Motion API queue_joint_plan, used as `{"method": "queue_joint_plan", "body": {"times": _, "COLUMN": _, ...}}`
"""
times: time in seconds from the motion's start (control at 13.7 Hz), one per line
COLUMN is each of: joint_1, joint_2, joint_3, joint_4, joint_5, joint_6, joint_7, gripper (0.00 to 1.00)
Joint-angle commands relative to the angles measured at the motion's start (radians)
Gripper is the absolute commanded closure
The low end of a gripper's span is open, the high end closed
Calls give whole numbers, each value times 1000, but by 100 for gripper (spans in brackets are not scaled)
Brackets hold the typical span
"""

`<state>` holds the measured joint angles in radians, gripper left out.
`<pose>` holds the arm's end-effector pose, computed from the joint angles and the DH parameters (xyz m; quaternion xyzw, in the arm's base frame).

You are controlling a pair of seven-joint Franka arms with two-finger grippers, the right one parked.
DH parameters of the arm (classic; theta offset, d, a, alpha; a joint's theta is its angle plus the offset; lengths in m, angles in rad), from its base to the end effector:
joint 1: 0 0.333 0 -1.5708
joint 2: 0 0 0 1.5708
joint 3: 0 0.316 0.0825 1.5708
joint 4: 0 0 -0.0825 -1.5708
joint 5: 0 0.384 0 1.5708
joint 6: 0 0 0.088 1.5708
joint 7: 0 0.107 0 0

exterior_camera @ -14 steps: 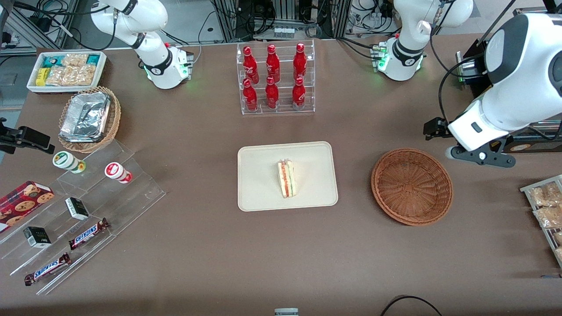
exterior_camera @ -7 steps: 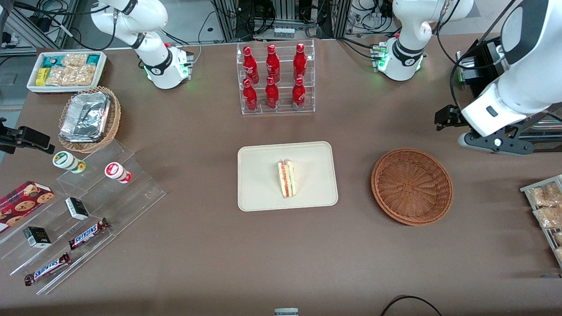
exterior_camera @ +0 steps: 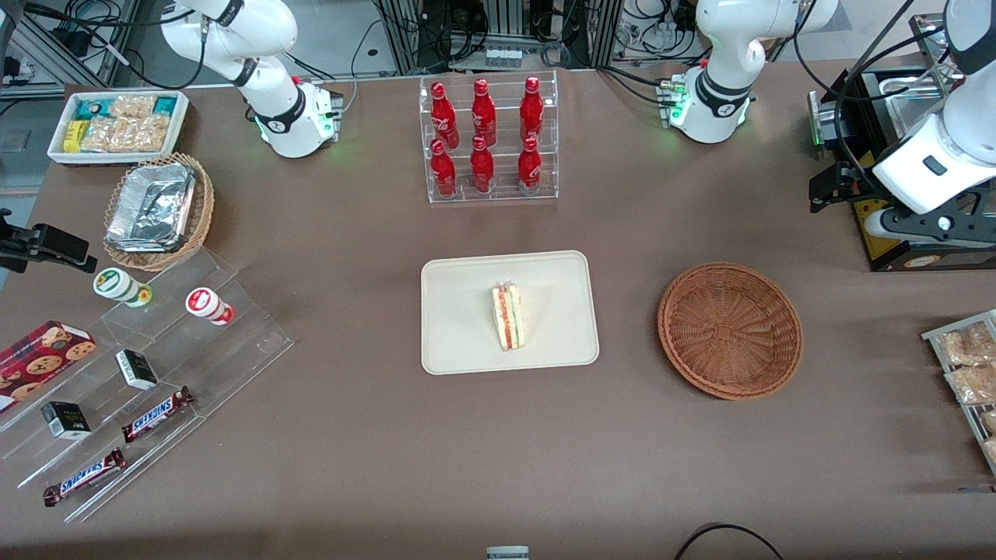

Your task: Place sandwich from basket to tray

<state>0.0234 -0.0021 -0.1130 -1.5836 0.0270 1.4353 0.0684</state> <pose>0.5363 -0.0450 0.6089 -0.9942 0.0779 0.0729 0.0144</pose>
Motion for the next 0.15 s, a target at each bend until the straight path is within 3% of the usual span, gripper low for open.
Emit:
{"method": "queue_joint_plan", "body": {"times": 0.0, "joint_1": 21, "joint_2": -25, "joint_3": -23, "joint_4": -12, "joint_5": 13, "joint_6": -13, "joint_7": 4, "gripper": 0}}
{"method": "queue_joint_plan", "body": {"times": 0.07, "joint_1": 21, "joint_2": -25, "joint_3": -23, "joint_4": -13, "joint_5": 11, "joint_6": -13, "joint_7": 4, "gripper": 0}}
